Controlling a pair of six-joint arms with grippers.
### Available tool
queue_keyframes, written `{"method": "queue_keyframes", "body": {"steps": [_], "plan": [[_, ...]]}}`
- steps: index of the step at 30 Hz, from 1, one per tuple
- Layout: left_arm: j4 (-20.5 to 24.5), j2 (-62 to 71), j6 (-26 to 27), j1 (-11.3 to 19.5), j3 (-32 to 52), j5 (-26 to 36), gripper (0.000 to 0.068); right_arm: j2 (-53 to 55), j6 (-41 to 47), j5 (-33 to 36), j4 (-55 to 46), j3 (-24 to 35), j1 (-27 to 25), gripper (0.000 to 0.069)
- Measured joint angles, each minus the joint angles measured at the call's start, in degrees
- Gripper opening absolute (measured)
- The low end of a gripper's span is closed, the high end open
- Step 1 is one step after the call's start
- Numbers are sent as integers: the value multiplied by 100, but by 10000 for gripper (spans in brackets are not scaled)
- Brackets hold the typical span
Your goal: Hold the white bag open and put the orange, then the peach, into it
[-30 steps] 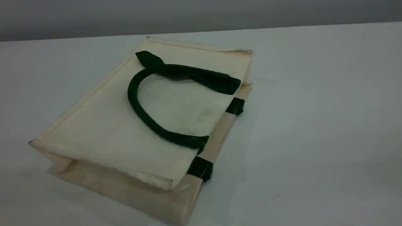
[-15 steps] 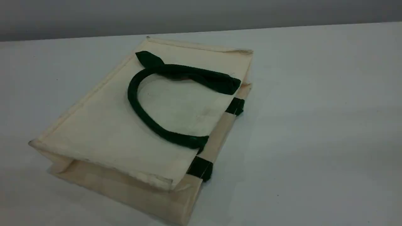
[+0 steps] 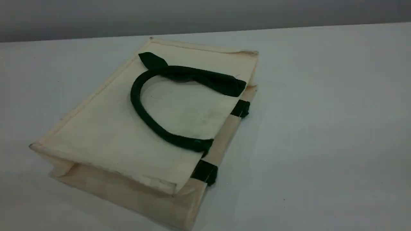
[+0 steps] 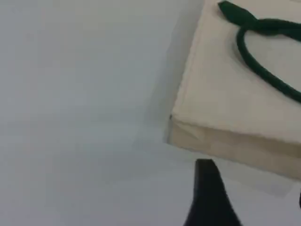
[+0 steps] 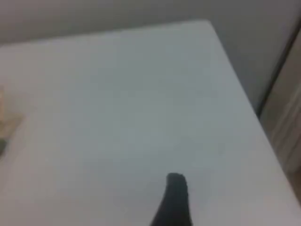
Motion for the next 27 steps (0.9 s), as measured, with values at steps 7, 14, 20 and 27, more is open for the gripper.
{"method": "queue_keyframes", "body": {"steps": [7, 14, 20, 27], "plan": [[-6, -322, 0, 62, 0, 0, 401, -173, 0, 0, 4, 0, 5, 579], [-6, -391, 6, 179, 0, -1, 401, -162, 0, -10, 6, 0, 9, 579], [-6, -387, -3, 172, 0, -1, 401, -162, 0, -17, 6, 0, 9, 579], [-6, -387, -6, 172, 0, -1, 401, -162, 0, -17, 6, 0, 9, 579]]}}
